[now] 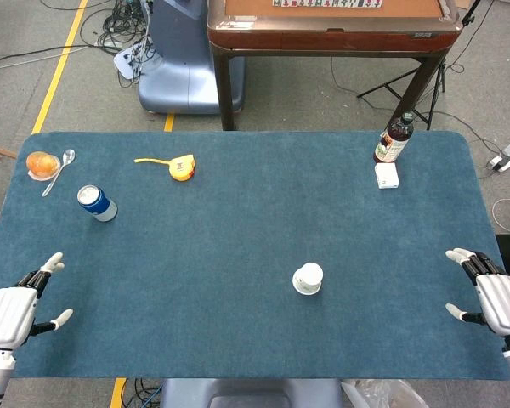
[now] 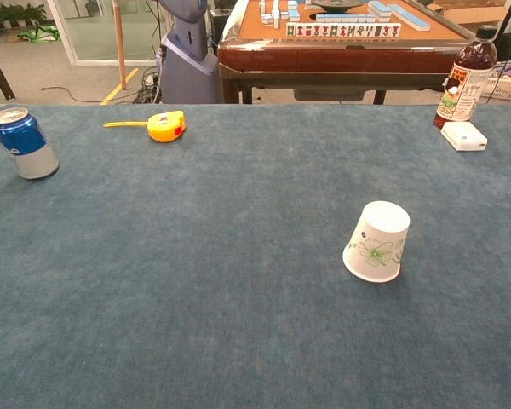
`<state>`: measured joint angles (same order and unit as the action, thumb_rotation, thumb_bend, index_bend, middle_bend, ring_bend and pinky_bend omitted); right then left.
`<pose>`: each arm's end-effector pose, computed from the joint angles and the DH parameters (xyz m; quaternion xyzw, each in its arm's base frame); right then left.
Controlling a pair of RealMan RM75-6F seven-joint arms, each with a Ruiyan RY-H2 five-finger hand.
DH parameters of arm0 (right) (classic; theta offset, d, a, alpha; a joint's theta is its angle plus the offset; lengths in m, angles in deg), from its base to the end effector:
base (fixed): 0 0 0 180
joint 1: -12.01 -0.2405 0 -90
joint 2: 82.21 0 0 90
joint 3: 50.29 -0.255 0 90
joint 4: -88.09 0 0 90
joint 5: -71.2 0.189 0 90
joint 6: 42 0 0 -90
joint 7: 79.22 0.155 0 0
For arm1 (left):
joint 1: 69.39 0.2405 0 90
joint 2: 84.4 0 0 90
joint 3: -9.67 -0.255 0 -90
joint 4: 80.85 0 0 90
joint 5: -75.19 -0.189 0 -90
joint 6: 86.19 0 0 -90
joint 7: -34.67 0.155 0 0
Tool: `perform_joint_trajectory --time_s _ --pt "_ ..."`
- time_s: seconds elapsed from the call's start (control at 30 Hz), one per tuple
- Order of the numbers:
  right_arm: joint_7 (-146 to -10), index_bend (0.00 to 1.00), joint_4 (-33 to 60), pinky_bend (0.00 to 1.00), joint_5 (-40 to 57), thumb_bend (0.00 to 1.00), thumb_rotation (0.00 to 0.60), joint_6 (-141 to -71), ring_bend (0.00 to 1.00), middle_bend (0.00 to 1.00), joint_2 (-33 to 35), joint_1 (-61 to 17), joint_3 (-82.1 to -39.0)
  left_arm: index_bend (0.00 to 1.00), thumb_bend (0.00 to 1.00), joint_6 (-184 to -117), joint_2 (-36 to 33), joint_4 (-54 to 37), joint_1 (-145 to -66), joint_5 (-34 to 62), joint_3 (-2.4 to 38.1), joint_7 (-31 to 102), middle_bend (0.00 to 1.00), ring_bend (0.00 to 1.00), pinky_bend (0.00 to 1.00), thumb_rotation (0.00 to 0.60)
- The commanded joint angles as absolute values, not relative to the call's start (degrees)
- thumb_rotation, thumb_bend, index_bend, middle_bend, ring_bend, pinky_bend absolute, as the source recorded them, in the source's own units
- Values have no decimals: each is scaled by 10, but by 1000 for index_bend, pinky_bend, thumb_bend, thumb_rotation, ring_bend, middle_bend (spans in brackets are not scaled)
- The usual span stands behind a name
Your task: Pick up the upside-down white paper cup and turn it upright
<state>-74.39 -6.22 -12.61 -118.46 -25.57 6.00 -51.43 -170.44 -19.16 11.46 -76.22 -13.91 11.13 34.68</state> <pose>-0.3169 -0.1885 0.1942 0.6136 -0.4385 0.3306 0.5674 -0.2891 0.1951 0.1628 -0.6214 -0.3816 -0.4019 0.5538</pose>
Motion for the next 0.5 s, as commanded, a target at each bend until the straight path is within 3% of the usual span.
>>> perform_joint_trajectory --time_s 0.03,0.5 --pt "-744 213 -62 337 -126 0 600 -1185 118 185 -256 60 -514 41 138 -1703 -187 109 -763 -139 110 351 244 295 523 600" --pt "-763 224 -73 337 -144 0 600 -1168 118 189 -239 46 -509 42 138 -1713 -194 105 -754 -134 107 335 244 295 524 600"
